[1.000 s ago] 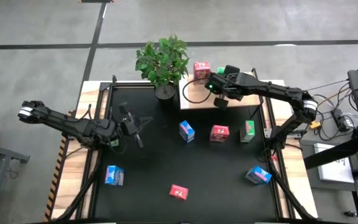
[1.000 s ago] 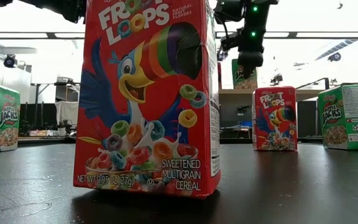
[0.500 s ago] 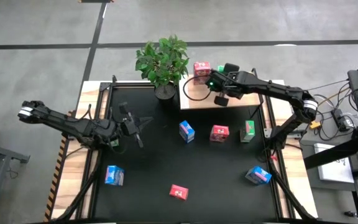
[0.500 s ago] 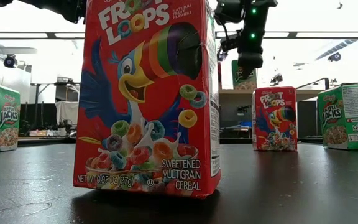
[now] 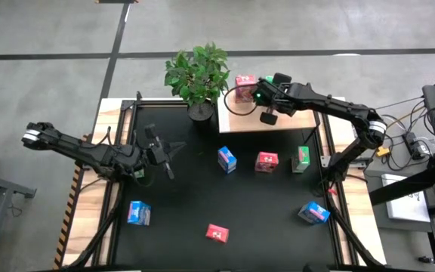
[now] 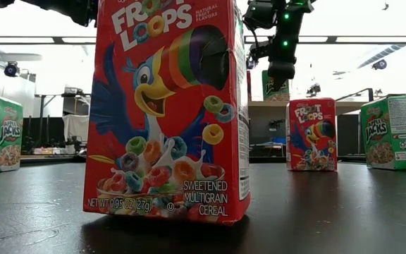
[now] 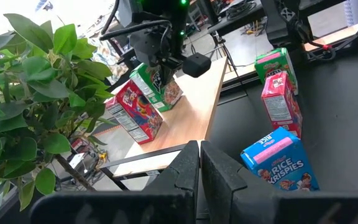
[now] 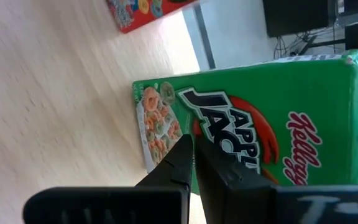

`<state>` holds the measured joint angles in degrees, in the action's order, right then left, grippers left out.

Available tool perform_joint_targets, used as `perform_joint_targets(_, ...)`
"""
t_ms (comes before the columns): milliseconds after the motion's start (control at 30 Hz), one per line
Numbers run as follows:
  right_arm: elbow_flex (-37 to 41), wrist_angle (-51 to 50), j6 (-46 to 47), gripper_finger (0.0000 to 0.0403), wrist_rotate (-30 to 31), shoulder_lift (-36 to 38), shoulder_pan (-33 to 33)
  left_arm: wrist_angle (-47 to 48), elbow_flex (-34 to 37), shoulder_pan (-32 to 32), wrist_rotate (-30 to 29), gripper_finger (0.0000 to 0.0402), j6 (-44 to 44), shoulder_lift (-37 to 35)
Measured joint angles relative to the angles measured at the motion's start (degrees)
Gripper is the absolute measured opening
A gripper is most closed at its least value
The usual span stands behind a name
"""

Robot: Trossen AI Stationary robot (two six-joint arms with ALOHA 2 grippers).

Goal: Stack cereal on shelf
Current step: Put the bottom green cereal box on the shelf

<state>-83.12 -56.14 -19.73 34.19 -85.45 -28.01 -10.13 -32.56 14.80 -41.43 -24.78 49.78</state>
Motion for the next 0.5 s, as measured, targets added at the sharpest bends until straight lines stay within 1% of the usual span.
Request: perform_joint_targets(500, 0.00, -0.19, -1.98, 0.0009, 0.16, 0.02, -1.84, 0.00, 0.02, 0.00, 0.00, 0.0000, -0.01, 0.00)
